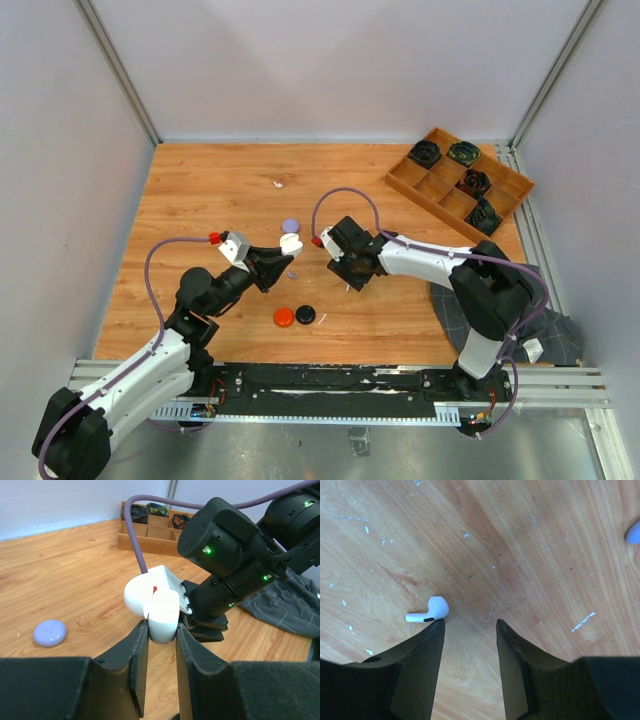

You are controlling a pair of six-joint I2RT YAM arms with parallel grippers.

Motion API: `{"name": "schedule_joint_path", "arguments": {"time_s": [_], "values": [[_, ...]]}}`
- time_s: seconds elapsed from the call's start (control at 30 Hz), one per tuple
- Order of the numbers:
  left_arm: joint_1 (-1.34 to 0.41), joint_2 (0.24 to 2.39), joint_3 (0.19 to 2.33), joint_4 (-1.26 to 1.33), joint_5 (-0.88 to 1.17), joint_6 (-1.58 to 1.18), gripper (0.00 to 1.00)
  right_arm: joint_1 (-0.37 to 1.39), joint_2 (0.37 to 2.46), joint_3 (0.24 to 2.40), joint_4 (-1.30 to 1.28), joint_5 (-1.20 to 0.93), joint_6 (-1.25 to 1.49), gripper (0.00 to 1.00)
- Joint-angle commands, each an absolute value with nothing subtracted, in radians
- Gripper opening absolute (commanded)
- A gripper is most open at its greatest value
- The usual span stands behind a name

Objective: Insert the wireless bluetooth earbuds into the charging case
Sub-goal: Pick up the earbud from the center of the board.

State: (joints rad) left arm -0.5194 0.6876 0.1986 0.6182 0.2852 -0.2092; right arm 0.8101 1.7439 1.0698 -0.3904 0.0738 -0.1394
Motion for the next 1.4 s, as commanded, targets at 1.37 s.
{"name": "schedule_joint_path", "arguments": {"time_s": [1.37], "values": [[-0.514, 0.719, 0.219, 0.655, 0.297, -0.186, 0.0, 0.765, 1.834, 1.192, -0.46, 0.016, 0.435, 0.36]]}}
